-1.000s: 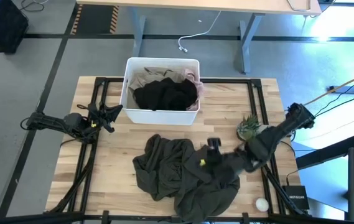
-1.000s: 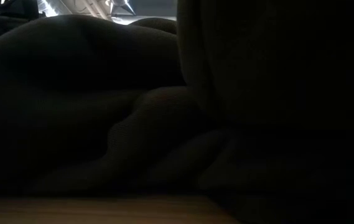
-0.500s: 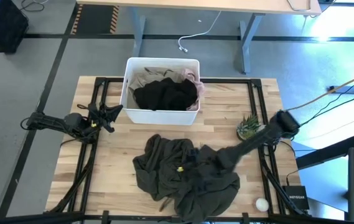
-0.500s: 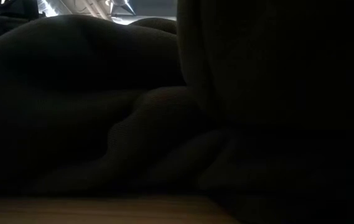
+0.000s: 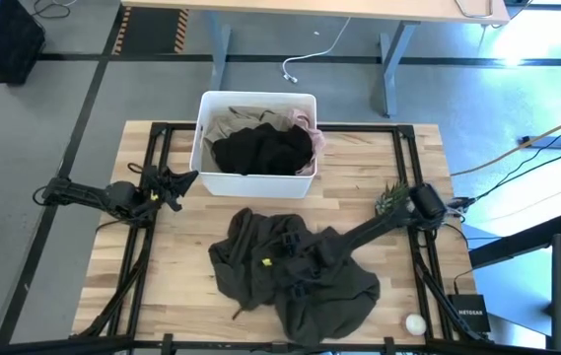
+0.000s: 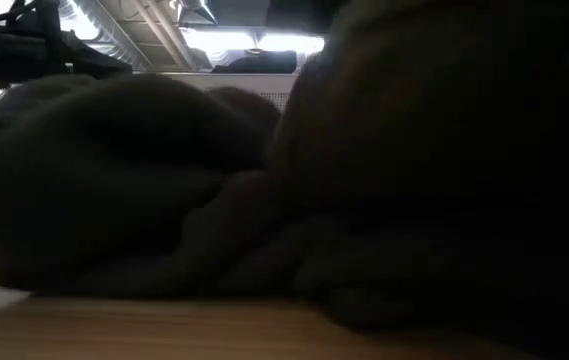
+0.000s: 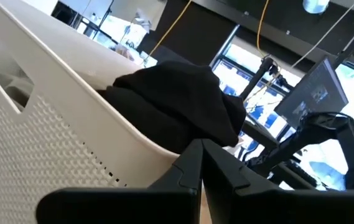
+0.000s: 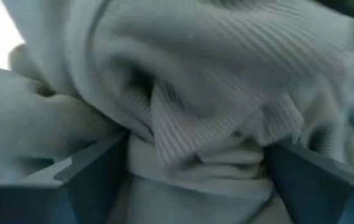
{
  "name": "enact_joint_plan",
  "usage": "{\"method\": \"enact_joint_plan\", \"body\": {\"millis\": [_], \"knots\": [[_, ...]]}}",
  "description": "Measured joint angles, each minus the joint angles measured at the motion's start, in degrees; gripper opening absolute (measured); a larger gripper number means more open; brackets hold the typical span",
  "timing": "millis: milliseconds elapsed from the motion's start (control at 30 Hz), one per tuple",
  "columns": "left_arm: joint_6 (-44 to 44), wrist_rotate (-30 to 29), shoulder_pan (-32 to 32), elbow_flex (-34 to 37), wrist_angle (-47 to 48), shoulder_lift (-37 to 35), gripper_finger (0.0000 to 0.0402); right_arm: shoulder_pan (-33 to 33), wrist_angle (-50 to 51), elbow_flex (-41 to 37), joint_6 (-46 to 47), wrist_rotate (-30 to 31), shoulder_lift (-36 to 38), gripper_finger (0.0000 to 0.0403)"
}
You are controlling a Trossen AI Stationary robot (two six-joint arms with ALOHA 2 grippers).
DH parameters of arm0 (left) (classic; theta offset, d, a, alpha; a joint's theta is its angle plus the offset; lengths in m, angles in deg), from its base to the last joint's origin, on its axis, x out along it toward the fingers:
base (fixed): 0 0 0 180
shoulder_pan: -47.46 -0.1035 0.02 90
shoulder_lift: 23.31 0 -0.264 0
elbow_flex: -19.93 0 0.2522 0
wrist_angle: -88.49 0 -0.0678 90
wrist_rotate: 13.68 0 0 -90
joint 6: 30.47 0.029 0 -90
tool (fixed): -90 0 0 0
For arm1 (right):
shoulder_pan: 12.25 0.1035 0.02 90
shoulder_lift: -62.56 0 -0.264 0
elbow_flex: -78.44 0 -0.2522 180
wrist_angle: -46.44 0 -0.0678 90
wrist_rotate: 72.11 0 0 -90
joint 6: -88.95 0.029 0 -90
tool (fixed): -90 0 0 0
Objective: Sort clothes
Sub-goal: Put the black jacket into the white bin
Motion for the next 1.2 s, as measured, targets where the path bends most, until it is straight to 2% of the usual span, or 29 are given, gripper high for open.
{"method": "enact_joint_plan", "body": {"millis": [200,333,433,633,667,900,1200], "knots": [[0.6,0.1,0.0,0.0,0.4,0.0,0.0004,-3.3,-0.9,0.5,0.2,0.6,-5.7,0.0342],[1.6,-0.3,0.0,0.0,1.2,0.0,0.0004,-4.9,-1.6,0.5,0.9,-1.4,-7.3,0.0302],[2.2,-0.3,0.0,0.0,1.1,0.1,0.0004,-5.0,-1.7,0.5,2.5,-2.4,-7.4,0.025],[2.5,-0.3,0.0,0.0,0.8,0.1,0.0004,-4.9,-1.9,0.5,8.2,-2.2,-7.4,0.0116],[2.5,-0.3,0.0,0.0,0.8,0.1,0.0004,-4.9,-2.0,0.5,8.5,-2.0,-7.4,0.0106],[2.3,-0.3,0.0,0.0,0.6,0.1,0.0004,-4.4,-1.5,0.5,8.1,-0.4,-7.2,0.0105],[2.4,-0.3,-0.1,0.0,0.5,0.1,0.0004,-1.6,4.3,5.5,2.0,8.6,0.1,0.0092]]}}
